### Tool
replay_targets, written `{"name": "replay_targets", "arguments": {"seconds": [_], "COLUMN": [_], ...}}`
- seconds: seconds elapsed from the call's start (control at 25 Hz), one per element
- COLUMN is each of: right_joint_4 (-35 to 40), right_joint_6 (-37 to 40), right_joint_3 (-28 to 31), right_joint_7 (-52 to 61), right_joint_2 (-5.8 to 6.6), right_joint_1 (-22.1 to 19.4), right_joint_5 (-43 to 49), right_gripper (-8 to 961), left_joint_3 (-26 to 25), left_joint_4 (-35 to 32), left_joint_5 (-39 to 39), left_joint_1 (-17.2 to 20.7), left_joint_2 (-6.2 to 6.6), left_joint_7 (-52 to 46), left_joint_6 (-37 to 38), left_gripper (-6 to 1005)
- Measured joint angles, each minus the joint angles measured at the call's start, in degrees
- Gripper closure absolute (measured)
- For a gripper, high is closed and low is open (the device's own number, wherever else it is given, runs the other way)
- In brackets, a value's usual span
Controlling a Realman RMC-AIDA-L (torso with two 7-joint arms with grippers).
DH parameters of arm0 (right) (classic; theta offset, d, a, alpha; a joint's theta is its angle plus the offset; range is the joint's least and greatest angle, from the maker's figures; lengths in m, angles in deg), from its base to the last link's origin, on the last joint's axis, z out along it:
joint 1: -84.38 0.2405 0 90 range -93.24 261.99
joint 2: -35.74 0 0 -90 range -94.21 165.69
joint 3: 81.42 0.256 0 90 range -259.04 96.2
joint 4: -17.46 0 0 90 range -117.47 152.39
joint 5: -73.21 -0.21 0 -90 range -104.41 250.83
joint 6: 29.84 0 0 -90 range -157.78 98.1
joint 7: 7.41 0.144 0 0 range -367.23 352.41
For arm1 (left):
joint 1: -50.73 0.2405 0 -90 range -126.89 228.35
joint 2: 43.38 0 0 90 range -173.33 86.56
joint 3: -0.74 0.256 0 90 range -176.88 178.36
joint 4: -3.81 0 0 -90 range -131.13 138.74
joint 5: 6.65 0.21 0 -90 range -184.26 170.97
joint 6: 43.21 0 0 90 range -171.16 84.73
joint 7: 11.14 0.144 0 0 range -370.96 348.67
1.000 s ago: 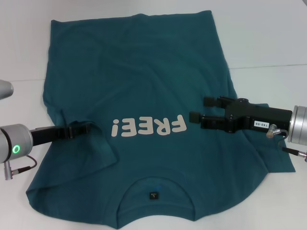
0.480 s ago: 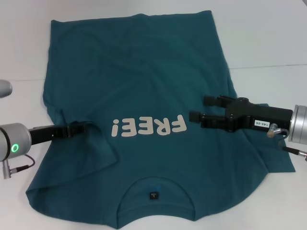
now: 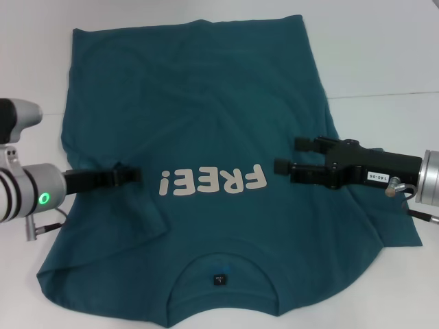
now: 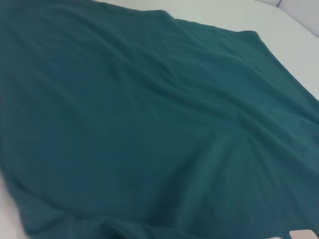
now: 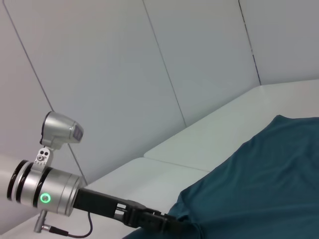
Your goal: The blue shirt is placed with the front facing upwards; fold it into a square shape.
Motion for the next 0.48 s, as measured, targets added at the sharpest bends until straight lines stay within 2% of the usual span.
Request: {"name": "replay_targets", "arguments": {"seconds": [0.2, 0.48], "right_joint_4": [0.3, 0.3], "right_joint_6": [0.0, -0.5], "right_joint_3": [0.0, 0.2], "right_joint_7": [0.0, -0.3], "right_joint_2": [0.00, -0.08], "right_joint_1": [-0.1, -0.1], "right_joint_5": [0.0, 0.0], "right_gripper": [12, 11], "left_joint_3": [0.5, 2.1], "left_joint_4": [1.1, 1.6], "left_joint_5": [-1.7, -10.4], "left_joint_1": [-1.9, -2.6], "left_joint_2": [-0.42, -0.54], "left_joint_7": [1.9, 7.3], "left_joint_6": [-1.4, -2.2], "left_gripper": [241, 242]}}
